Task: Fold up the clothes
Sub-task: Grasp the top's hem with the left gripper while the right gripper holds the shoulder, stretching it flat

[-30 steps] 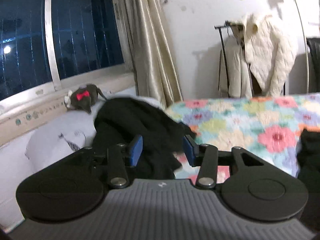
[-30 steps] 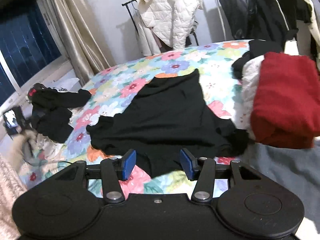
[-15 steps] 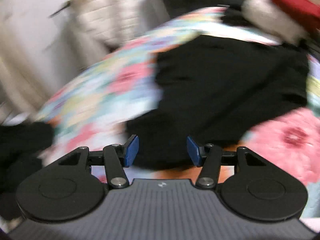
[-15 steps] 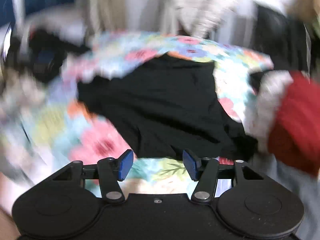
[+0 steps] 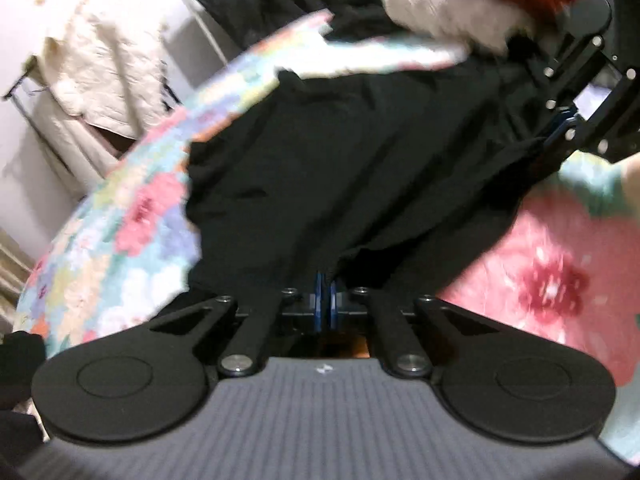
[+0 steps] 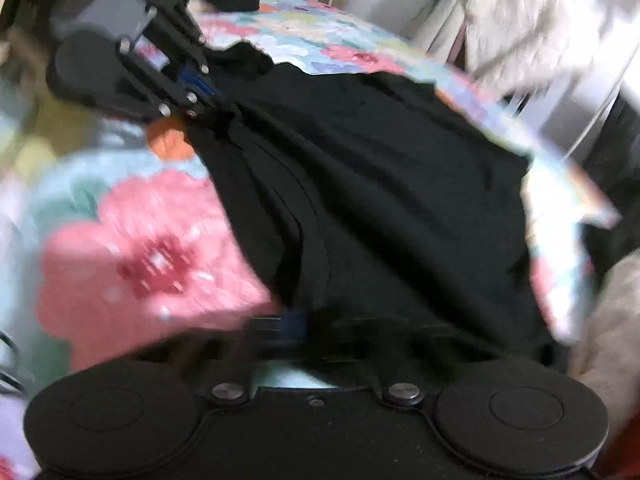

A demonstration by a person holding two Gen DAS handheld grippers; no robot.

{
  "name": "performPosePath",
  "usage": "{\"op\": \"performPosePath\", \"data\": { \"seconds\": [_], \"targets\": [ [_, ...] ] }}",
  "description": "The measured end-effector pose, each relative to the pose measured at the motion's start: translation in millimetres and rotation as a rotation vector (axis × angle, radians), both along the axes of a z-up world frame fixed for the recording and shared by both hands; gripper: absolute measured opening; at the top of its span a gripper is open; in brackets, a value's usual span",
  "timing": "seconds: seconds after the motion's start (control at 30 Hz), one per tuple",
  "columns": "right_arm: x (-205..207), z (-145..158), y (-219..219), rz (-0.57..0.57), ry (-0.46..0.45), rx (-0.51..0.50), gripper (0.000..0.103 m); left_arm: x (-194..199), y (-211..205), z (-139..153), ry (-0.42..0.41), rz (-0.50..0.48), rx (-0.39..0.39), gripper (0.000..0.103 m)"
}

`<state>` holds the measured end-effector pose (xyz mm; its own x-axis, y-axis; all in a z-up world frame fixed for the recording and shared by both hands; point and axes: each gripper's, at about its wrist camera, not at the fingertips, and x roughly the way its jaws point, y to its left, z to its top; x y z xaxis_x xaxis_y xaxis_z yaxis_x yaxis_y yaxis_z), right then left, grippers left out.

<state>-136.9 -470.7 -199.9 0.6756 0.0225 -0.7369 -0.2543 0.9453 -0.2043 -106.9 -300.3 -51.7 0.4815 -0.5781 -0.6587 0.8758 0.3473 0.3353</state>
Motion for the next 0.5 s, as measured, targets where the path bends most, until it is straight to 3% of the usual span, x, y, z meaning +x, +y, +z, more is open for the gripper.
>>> {"op": "performPosePath", "data": {
  "seconds": [0.13,0.2,0.27,0.33,0.4,0.5],
  "targets": [
    [-26,40,-38,-0.04,-0.069,0.251,0.005,-7,37,36,0.112,0.049,-0.091,0.003],
    [-46,59,-55,-0.031,-0.094,0.389,0.005,-14,37,22,0.186,0.045,-0.035,0.003],
    [-61,63,-60,-0.002,-0.067,0.444,0.005,-22,35,4,0.261,0.039,0.033,0.003],
    [-68,50,-54,0.038,0.021,0.445,0.005,-29,33,-15,0.336,0.033,0.101,0.004],
    [-64,29,-43,0.051,0.131,0.366,0.005,-37,27,-28,0.32,0.038,0.183,0.004],
    [-65,24,-32,0.068,0.182,0.297,0.009,-35,31,-6,0.321,0.038,0.117,0.011]
  ]
}}
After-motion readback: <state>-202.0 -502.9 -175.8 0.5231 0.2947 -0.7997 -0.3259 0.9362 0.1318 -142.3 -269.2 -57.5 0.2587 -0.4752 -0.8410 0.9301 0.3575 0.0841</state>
